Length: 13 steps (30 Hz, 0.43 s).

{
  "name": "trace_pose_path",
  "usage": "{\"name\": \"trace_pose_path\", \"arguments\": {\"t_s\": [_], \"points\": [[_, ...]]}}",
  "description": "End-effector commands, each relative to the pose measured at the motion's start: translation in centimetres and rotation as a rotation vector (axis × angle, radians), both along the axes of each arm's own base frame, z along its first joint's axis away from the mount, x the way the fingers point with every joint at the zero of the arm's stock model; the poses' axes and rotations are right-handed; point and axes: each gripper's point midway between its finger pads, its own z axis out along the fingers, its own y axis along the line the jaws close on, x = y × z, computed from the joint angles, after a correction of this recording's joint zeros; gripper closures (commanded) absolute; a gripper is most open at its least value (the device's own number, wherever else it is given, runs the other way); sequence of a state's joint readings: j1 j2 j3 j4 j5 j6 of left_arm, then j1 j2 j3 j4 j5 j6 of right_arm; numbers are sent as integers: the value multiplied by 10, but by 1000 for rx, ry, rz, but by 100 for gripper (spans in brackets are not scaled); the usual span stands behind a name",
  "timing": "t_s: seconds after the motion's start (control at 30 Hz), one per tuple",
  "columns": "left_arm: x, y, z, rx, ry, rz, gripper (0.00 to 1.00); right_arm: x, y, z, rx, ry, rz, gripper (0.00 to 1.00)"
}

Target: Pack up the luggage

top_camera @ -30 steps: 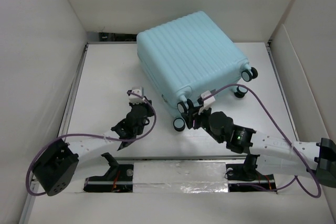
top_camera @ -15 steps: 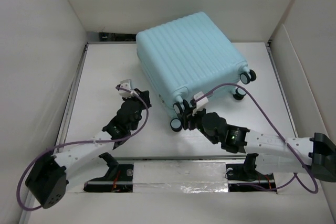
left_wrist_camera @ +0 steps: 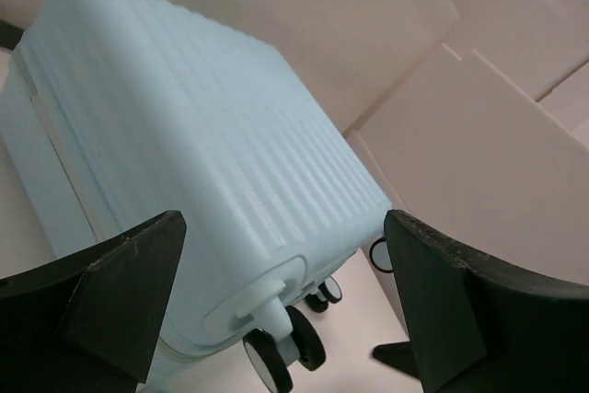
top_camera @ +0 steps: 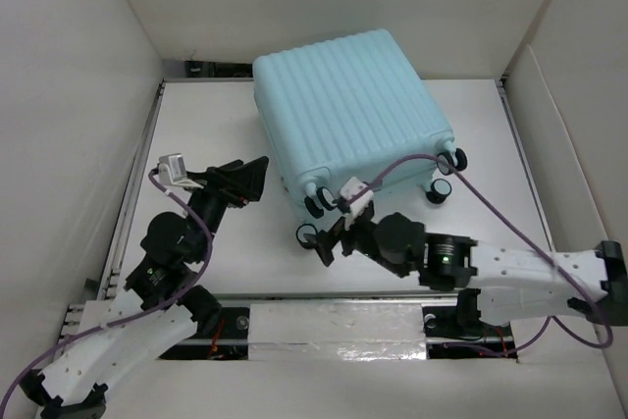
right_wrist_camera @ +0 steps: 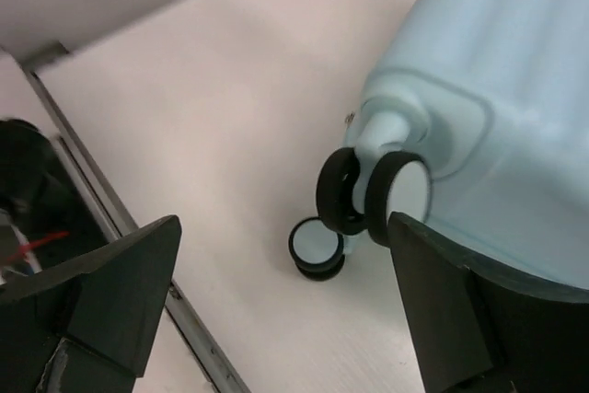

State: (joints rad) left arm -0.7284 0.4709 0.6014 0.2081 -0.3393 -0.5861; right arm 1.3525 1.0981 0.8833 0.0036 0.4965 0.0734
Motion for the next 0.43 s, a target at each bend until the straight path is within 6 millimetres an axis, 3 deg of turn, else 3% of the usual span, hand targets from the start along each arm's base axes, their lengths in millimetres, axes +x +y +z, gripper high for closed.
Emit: {"name": "trace_pose_path", "arguments": {"t_s": [0.0,0.03,0.07,0.17,0.2,0.3,0.4], "points": [[-17,11,27,-14,-20,-21,11,-2,-57,90,198,-85,-74,0],[-23,16,31,-15,-30,-22,11,-1,-74,93,216,-90,-106,0],[-27,20,36,-20,-42,-17,10,-4,-109,111,285,-102,-137,0],[-36,34,47,-25,-79,9,10,0,-164,111,367,-93,-252,0],[-37,37,45,-23,-82,15,9,-1,-194,118,457,-85,-297,0],[-39,36,42,-32,-95,6,9,-2,-221,97,523,-41,-349,0],[-36,33,41,-29,-80,2,8,-3,-225,92,546,-21,-352,0]]}}
